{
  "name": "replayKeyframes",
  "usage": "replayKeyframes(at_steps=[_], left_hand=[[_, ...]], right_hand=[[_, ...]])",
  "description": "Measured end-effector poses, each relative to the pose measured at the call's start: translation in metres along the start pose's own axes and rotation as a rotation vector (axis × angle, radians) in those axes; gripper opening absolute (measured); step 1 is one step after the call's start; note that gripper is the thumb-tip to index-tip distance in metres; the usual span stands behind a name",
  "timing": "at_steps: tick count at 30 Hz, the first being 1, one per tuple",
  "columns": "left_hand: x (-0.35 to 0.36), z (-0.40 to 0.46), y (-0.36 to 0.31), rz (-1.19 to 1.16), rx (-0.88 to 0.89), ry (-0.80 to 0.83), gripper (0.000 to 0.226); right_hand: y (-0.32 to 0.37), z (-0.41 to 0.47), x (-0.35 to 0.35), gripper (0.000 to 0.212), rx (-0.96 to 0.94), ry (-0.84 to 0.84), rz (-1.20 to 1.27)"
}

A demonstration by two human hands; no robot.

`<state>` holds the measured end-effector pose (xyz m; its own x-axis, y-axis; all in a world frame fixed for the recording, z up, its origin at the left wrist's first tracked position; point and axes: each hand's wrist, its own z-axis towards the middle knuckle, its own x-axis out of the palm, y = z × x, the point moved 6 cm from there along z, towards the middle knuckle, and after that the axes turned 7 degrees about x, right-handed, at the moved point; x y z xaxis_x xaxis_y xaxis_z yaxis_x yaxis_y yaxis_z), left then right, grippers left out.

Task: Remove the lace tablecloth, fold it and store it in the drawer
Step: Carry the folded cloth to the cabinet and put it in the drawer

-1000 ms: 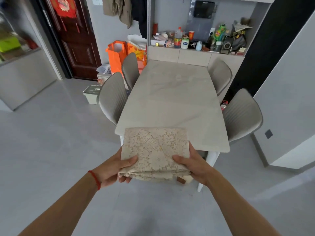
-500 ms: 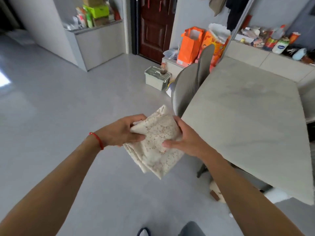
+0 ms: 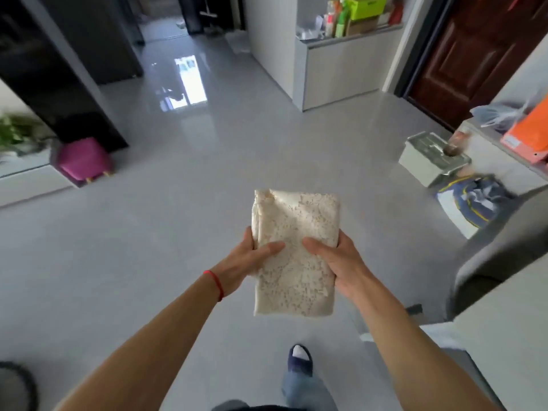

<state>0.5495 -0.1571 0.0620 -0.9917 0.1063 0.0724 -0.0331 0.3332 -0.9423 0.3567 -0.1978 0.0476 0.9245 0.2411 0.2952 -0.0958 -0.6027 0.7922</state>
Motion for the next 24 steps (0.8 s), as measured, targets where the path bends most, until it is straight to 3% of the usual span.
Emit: replayKeyframes(at_steps=[5,9,11,15,24], left_hand=[[-0.104,-0.003,-0.021,-0.045,0.054,-0.248,0.056],[-0.2,-0.02,-0.015,-0.146,0.027,-0.306,0.065],[-0.247,-0.027,-0.005,-0.25,0.014,-0.324,0.073],[-0.35,-0.026,0.011,-0.279,0.1,-0.413,0.068],[-0.606,-0.02,-0.002,-0.443,0.276,-0.696,0.058]], right_hand=[[0.032,0.086,0.093,0.044,0.104,0.331,-0.167],[0.043,0.146,0.172,0.053,0.203,0.506,-0.326],[0.048,0.177,0.217,0.054,0.209,0.55,-0.391],[0.05,0.244,0.32,0.053,0.223,0.626,-0.474],[0.045,0.39,0.562,0.043,0.203,0.59,-0.582]])
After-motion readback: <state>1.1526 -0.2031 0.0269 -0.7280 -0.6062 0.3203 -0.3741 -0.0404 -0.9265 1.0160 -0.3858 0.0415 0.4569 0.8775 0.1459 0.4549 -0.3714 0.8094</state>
